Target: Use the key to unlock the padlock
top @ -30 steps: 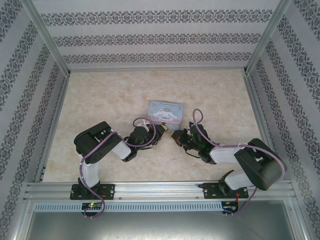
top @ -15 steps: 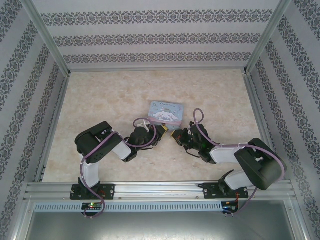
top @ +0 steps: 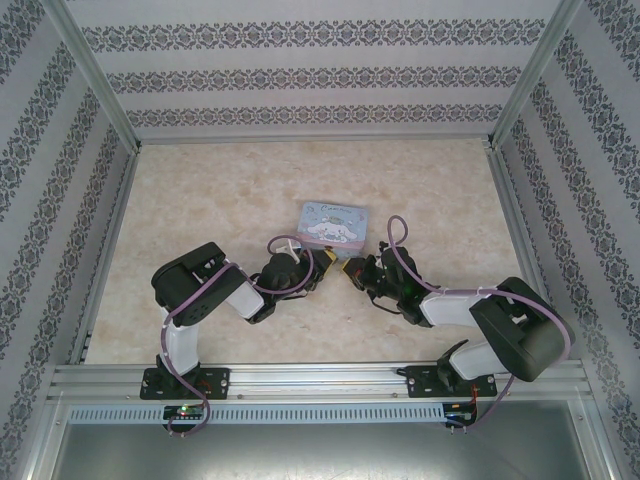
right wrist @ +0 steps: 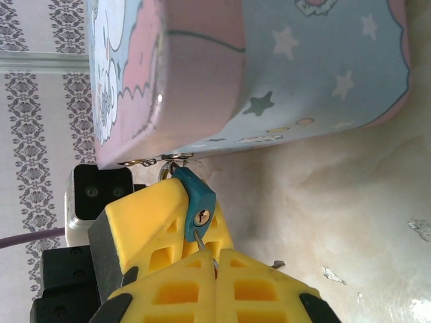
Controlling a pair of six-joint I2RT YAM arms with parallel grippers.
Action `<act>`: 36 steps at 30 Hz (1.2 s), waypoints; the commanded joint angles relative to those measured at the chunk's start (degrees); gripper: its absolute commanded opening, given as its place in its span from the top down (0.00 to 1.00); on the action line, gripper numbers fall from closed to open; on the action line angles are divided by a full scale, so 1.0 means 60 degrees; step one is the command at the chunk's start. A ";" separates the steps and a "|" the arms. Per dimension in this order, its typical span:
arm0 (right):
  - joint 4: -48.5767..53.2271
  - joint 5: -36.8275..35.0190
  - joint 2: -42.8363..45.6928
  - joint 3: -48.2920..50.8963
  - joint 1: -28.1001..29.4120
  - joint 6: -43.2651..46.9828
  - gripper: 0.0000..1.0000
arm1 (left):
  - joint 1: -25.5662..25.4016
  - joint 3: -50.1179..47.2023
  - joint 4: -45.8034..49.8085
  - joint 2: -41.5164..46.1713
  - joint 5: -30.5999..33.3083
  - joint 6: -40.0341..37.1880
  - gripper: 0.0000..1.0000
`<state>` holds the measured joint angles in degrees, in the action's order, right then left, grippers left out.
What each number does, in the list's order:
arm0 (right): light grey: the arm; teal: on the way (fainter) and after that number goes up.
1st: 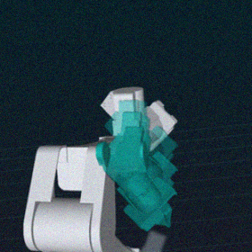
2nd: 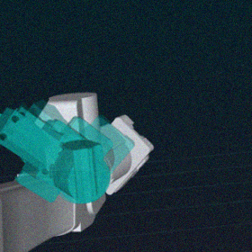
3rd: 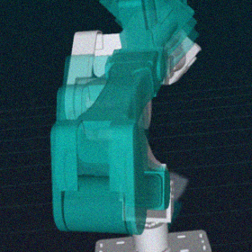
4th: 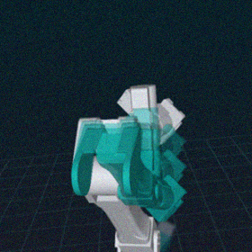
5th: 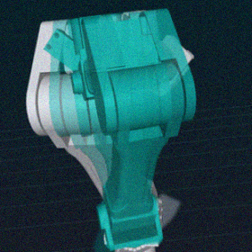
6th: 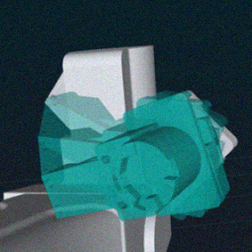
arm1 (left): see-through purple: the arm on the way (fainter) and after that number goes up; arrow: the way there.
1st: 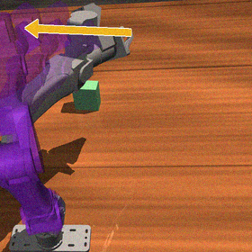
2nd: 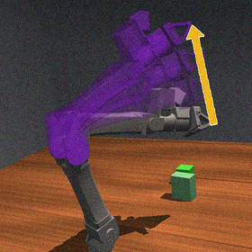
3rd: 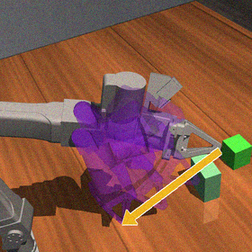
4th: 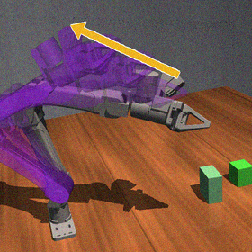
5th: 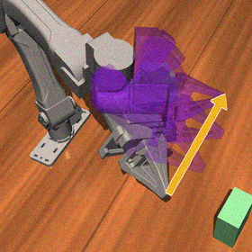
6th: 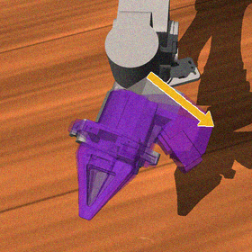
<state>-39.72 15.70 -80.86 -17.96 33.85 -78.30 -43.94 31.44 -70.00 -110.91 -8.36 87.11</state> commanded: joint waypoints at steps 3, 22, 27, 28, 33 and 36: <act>-0.0265 0.0055 -0.0075 -0.0230 -0.0118 -0.0088 1.00 | -0.0222 0.0246 -0.0917 -0.0102 0.0075 0.0071 1.00; -0.0469 0.0019 -0.0318 -0.0230 -0.0294 -0.0220 1.00 | -0.0409 0.0345 -0.1126 -0.0026 0.0139 0.0308 1.00; -0.0809 0.0104 -0.0351 -0.0527 -0.0309 -0.0308 1.00 | -0.0493 0.0397 -0.1122 -0.0056 0.0177 0.0331 1.00; -0.0858 0.0130 -0.0351 -0.0523 -0.0294 -0.0344 1.00 | -0.0506 0.0406 -0.1127 -0.0072 0.0190 0.0321 1.00; -0.1221 0.0261 -0.0336 -0.0508 -0.0236 -0.0564 1.00 | -0.0684 0.0471 -0.1351 -0.0216 0.0371 0.0502 1.00; -0.1360 0.0283 -0.0358 -0.0516 -0.0192 -0.0668 1.00 | -0.0826 0.0535 -0.1586 -0.0361 0.0499 0.0674 1.00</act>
<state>-42.35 15.90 -82.46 -19.11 32.36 -81.25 -45.65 32.49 -72.55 -111.79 -2.83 89.45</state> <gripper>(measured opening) 0.049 0.106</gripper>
